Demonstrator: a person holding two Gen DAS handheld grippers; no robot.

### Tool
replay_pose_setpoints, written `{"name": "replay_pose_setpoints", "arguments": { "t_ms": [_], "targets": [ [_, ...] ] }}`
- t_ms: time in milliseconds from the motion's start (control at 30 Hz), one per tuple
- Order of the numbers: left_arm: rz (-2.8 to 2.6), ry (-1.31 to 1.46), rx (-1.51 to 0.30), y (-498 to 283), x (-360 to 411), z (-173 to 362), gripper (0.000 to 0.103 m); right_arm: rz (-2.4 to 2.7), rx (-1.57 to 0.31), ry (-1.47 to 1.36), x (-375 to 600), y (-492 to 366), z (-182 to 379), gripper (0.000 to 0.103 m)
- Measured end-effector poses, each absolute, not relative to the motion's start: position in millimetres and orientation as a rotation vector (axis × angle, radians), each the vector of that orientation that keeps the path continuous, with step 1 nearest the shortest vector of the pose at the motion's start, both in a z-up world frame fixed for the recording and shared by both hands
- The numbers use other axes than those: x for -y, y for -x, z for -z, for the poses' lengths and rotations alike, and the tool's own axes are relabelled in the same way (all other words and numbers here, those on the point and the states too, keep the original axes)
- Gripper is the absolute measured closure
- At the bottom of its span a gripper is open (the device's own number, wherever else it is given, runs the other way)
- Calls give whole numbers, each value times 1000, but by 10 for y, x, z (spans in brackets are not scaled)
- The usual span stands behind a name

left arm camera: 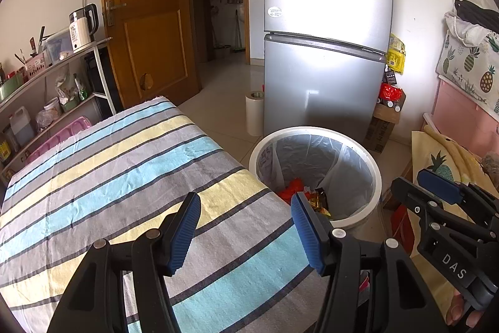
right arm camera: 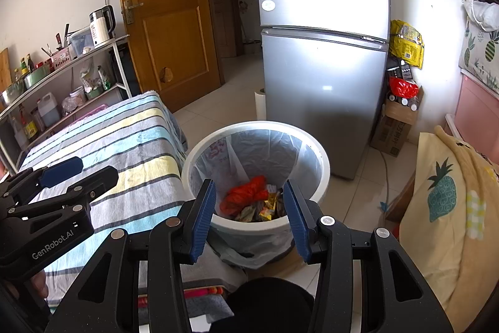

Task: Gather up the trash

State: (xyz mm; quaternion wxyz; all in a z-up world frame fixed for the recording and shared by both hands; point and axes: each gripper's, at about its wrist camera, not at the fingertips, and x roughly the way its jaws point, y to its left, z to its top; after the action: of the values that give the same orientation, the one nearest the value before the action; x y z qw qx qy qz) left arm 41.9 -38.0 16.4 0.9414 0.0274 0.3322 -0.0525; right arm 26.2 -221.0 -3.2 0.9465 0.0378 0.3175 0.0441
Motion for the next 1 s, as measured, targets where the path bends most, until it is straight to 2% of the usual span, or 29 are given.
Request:
{"name": "replay_pose_setpoints", "arguments": {
  "t_ms": [1000],
  "targets": [
    [98, -57, -674, -413, 397, -157, 43, -92, -645, -80, 2205, -257, 17, 57]
  ]
}}
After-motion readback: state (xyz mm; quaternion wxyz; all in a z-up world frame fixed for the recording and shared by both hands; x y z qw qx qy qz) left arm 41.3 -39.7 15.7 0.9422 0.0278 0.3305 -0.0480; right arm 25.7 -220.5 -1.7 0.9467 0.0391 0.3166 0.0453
